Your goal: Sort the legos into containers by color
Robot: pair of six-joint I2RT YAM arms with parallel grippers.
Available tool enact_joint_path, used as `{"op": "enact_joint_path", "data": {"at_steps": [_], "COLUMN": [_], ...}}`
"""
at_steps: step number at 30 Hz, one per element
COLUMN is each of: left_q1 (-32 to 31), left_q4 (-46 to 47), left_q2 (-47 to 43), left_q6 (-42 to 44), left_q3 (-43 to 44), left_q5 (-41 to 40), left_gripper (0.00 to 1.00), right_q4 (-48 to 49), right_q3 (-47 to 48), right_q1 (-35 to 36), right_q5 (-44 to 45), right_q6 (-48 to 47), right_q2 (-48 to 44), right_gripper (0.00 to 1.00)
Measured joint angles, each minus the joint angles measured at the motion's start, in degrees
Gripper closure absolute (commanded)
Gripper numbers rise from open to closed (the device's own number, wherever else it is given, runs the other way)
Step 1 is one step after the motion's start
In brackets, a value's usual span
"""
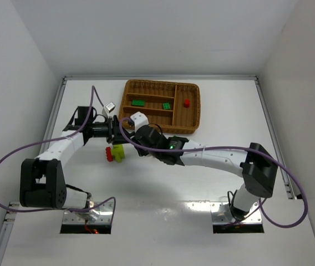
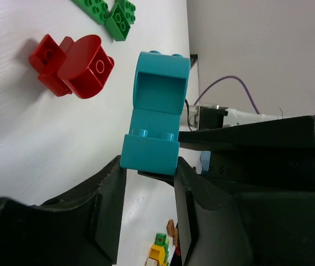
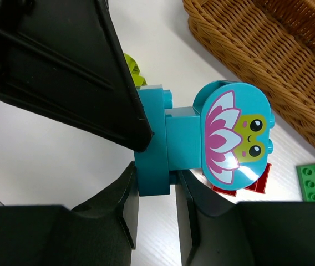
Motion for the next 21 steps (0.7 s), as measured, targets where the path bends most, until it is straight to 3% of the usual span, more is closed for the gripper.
{"op": "enact_joint_path", "data": {"at_steps": [4,6,8,10,17,19,21], "left_q1": [0.00,0.00,0.00,0.02,1.49,1.70,1.73], "left_q4": [-0.02,-0.02,-0.07,0.13,0.74,1.57,2.60], "left_q2": [0.00,0.00,0.00,0.00,0.00,0.00,-0.02], "left_q6": [0.02,0.02,0.00,-0.24,-0.44,-0.44,-0.09], "left_q3": [0.15,0.24,0.44,0.94,2.25,2.36,2.40], "left_q5": [-0.33,-0.42,-0.57,-0.85,-0.94,-0.44,0.70], "left_gripper": [0.83,0.92,1.00,1.00,1.00,1.00,1.00], "right_q4": [0.02,0.02,0.02,-0.17,-5.09,-4.85,-3.19], "right_q3": [0.04,0.09,0.11,0.11,-1.44,-4.02,-6.10], "right_q1": [-0.26,-0.50,-0.81,-1.11,-4.09,-9.18,-18.82], "right_q5": [-0.42,-0.81,-1.62,-3.10,-7.63,-13.70,-23.43], "right_q6": [0.11,0.26,0.79,1.09,1.77,3.04,5.35], "right_q2": [0.09,0.11,0.09,0.07,-6.97,-12.79,-17.81], "right_gripper": [0.83,0.67,0.35,0.25,0.28,0.28,0.25]}}
